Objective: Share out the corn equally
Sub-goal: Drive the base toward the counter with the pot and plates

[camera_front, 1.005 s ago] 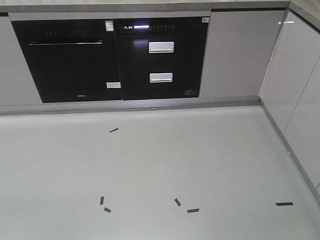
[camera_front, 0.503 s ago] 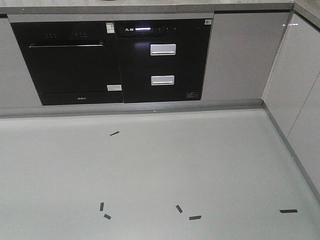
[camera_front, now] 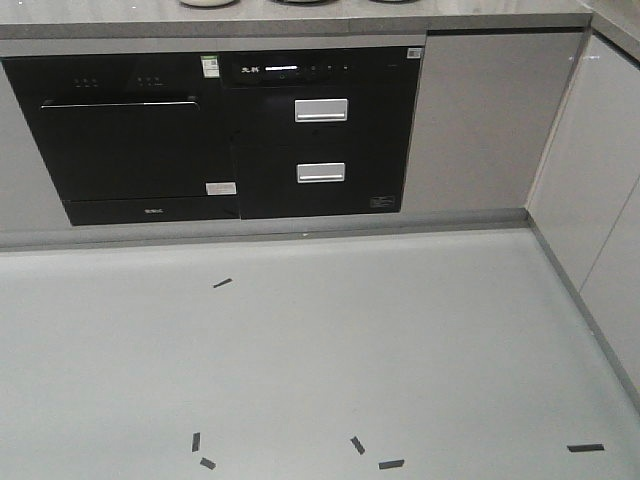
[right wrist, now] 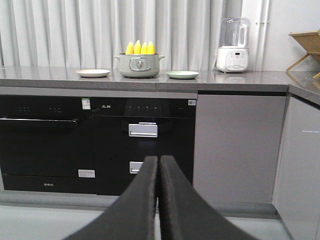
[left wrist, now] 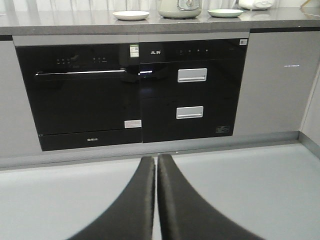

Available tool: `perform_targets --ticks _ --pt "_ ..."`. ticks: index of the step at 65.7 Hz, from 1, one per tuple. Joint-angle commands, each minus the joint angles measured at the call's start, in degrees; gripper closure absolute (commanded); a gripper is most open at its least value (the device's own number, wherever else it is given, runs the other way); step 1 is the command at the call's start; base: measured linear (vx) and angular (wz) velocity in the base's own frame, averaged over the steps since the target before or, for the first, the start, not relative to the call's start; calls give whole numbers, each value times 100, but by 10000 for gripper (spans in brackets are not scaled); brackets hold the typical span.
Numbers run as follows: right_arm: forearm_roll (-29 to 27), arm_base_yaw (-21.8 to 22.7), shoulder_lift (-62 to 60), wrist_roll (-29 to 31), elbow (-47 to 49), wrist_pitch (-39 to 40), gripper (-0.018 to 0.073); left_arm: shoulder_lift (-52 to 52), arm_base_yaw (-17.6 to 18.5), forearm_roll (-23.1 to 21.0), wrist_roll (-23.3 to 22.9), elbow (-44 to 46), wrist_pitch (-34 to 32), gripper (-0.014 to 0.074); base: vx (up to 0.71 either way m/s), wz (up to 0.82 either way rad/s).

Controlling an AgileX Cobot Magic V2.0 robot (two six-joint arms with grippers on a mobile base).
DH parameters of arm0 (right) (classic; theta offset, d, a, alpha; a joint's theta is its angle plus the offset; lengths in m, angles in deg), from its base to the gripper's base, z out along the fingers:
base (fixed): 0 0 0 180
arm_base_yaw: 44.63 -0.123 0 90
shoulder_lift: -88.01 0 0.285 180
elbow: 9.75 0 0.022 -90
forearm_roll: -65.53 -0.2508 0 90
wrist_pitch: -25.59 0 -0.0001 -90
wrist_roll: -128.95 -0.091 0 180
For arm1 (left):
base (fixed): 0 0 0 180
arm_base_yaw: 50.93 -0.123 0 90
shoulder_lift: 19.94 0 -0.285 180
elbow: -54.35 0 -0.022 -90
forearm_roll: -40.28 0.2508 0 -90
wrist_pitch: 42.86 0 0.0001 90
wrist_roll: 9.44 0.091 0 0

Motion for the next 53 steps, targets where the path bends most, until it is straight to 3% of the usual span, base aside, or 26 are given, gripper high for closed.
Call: perform_targets --ticks 1,53 --pt "42 20 -34 49 -79 423 568 -144 -15 -51 -26 -179 -415 602 13 10" --pt "42 20 -34 49 -79 423 568 -144 -15 -51 -26 -179 -415 602 19 7"
